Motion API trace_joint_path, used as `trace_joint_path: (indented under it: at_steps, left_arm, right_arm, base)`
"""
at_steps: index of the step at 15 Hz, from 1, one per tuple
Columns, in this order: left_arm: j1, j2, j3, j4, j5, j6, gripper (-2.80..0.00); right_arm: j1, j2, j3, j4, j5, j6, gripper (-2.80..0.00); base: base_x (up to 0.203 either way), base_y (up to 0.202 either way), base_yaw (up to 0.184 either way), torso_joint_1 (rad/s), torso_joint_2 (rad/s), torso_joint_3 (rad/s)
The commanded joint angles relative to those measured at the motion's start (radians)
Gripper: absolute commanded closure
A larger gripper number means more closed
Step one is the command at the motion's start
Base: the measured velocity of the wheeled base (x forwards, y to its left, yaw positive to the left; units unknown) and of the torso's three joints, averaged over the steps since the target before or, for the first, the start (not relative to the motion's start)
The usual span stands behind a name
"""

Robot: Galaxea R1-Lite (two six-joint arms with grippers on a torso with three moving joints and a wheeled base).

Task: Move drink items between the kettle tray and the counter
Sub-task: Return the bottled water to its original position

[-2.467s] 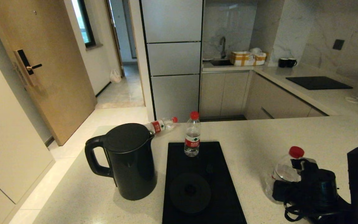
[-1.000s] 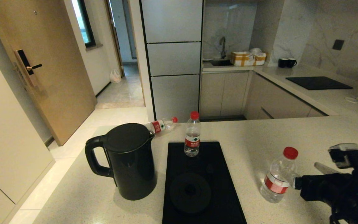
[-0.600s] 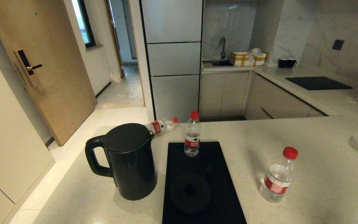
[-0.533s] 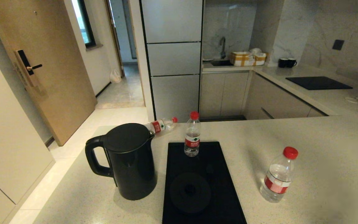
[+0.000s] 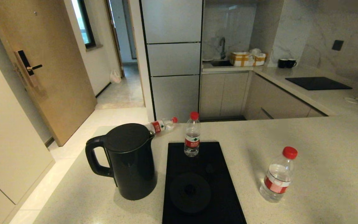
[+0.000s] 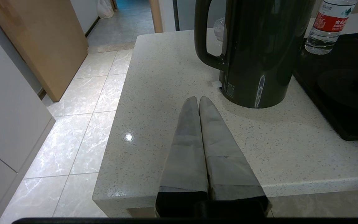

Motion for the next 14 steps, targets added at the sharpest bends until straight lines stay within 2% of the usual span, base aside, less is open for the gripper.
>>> trace_joint_path:
  at_steps: [1, 2, 4, 6, 8, 10, 12, 13, 14]
  left_arm:
    - [0.000, 0.000, 0.000, 0.000, 0.000, 0.001, 0.00]
    - [0.000, 0.001, 0.000, 0.000, 0.000, 0.001, 0.00]
    - [0.000, 0.000, -0.001, 0.000, 0.000, 0.001, 0.00]
    - [0.000, 0.001, 0.000, 0.000, 0.000, 0.001, 0.00]
    - [0.000, 0.001, -0.001, 0.000, 0.000, -0.001, 0.00]
    - [0.000, 0.000, 0.000, 0.000, 0.000, 0.001, 0.00]
    - [0.000, 0.001, 0.000, 0.000, 0.000, 0.001, 0.00]
    - [0.000, 0.001, 0.000, 0.000, 0.000, 0.001, 0.00]
    - [0.000, 0.001, 0.000, 0.000, 0.000, 0.001, 0.00]
  right_arm:
    - [-0.069, -0.160, -0.022, 0.148, 0.095, 0.016, 0.00]
    - [-0.057, -0.187, -0.016, 0.133, 0.113, 0.021, 0.00]
    - [-0.041, -0.312, 0.064, 0.030, 0.206, 0.017, 0.00]
    - [-0.034, -0.371, 0.248, -0.183, 0.282, 0.018, 0.00]
    - [-0.031, -0.387, 0.424, -0.384, 0.307, 0.011, 0.00]
    - [-0.030, -0.393, 0.593, -0.533, 0.324, -0.028, 0.00]
    - [-0.029, -0.396, 0.794, -0.734, 0.373, -0.081, 0.00]
    - [-0.029, -0.397, 0.841, -0.822, 0.401, -0.106, 0.00]
    - [-0.028, -0.398, 0.852, -0.843, 0.417, -0.120, 0.00]
  base:
    - [0.000, 0.000, 0.000, 0.000, 0.00, 0.000]
    - [0.000, 0.000, 0.000, 0.000, 0.00, 0.000]
    - [0.000, 0.000, 0.000, 0.000, 0.00, 0.000]
    - [0.000, 0.000, 0.000, 0.000, 0.00, 0.000]
    - [0.000, 0.000, 0.000, 0.000, 0.00, 0.000]
    - [0.000, 0.000, 0.000, 0.000, 0.00, 0.000]
    - [0.000, 0.000, 0.000, 0.000, 0.00, 0.000]
    - [0.000, 0.000, 0.000, 0.000, 0.00, 0.000]
    - [0.000, 0.000, 0.000, 0.000, 0.00, 0.000]
